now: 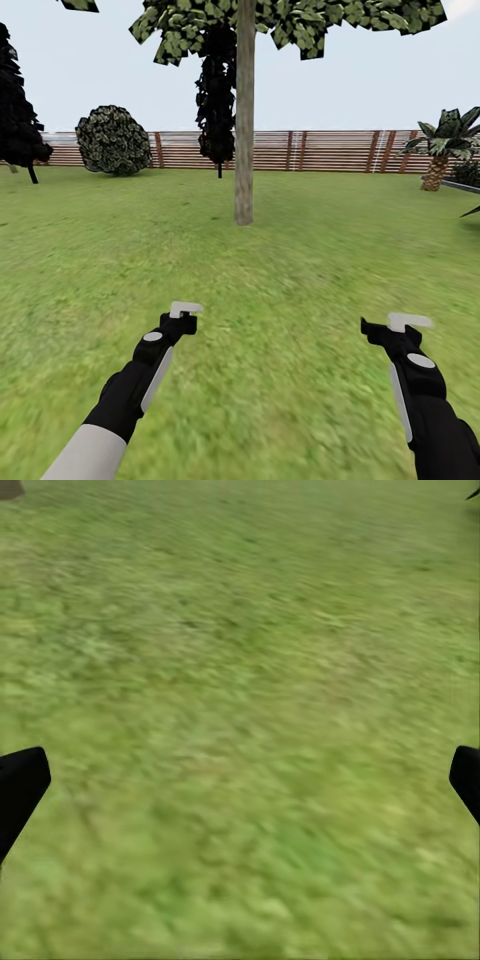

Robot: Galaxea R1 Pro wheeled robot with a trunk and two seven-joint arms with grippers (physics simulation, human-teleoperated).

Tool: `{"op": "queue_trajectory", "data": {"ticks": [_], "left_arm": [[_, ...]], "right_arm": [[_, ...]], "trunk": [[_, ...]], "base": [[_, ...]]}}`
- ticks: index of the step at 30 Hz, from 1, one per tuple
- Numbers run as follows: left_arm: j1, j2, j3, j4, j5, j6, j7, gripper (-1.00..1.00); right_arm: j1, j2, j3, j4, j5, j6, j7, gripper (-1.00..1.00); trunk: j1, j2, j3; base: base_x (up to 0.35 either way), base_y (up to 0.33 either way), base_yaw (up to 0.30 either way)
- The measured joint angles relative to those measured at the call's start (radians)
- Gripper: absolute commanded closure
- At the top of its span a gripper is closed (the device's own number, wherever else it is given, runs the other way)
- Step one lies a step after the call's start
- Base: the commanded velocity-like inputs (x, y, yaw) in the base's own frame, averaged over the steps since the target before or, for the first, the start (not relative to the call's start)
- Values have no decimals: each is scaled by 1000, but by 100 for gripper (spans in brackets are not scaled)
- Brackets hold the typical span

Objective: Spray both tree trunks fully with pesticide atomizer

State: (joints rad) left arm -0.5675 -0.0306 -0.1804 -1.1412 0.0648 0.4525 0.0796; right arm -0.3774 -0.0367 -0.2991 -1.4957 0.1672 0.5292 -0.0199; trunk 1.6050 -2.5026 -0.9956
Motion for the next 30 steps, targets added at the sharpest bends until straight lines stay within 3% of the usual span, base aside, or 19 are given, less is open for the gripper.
{"op": "queue_trajectory", "data": {"ticks": [30], "left_arm": [[0, 0, 1, 0, 0, 0, 0, 100]], "right_arm": [[0, 3, 2, 0, 0, 0, 0, -100]], "trunk": [[0, 0, 0]], "base": [[337, 0, 0]]}}
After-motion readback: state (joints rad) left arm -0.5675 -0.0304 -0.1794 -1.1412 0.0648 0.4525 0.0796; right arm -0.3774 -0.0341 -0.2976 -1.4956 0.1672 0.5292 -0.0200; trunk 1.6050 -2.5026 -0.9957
